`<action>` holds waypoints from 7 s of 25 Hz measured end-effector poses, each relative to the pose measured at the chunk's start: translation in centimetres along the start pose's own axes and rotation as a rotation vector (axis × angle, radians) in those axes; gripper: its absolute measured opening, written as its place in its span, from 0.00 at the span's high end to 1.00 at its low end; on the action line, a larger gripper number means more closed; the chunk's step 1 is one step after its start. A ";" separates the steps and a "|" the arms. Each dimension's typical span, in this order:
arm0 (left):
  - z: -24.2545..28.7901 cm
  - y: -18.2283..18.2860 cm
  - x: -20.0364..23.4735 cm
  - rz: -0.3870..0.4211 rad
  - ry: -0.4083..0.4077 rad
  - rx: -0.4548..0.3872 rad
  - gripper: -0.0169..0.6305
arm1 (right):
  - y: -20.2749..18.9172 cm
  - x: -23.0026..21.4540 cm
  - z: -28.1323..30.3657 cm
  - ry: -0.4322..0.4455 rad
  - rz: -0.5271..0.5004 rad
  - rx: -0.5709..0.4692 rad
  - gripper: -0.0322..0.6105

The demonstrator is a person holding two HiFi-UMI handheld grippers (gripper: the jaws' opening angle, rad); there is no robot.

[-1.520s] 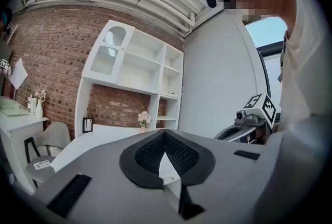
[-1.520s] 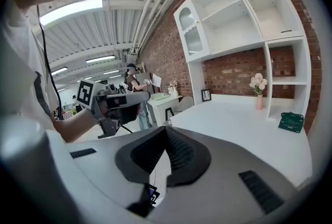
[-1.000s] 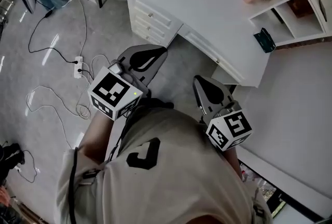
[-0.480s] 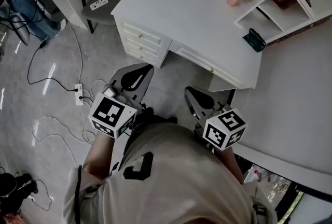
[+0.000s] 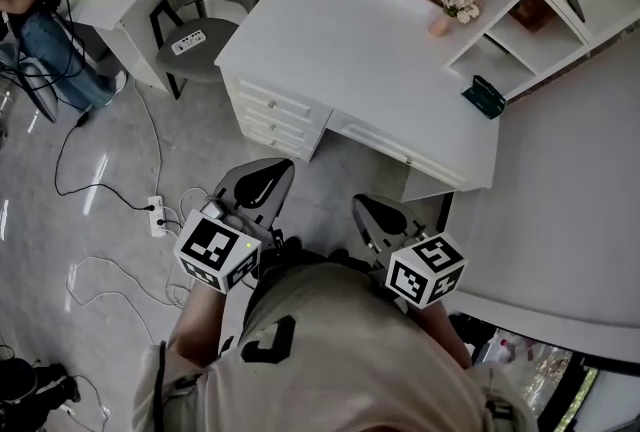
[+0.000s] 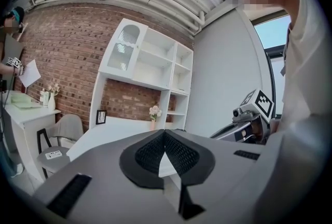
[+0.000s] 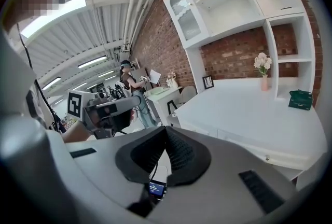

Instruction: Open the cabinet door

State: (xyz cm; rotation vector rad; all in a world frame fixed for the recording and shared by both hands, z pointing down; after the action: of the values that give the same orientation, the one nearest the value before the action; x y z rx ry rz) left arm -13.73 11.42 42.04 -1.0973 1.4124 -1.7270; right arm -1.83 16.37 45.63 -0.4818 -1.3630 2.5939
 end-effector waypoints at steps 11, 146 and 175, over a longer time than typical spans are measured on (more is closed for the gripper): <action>-0.3 0.0 1.6 -0.023 0.076 0.010 0.95 | 0.5 -0.2 1.7 0.053 -0.001 0.014 0.92; 30.1 33.9 24.3 0.384 0.104 -0.351 0.95 | 21.4 -22.5 22.4 0.290 -0.025 0.027 0.91; 33.8 57.3 30.9 0.598 0.230 -0.550 0.92 | 21.8 -24.6 22.2 0.312 -0.050 0.026 0.91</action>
State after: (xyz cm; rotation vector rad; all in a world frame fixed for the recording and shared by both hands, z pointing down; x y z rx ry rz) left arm 1.34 -42.63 -5.23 -0.6262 2.1721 -1.0798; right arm 13.06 -20.36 44.38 -0.7983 -1.2177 2.3687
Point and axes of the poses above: the fingertips, and each gripper's own axes: z forward along the fingers, x to its left, y out of its top, the point moved 1 cm from there along -z, backward along the fingers, and after that the axes turned 14 degrees about -y, right-handed, at the moved point
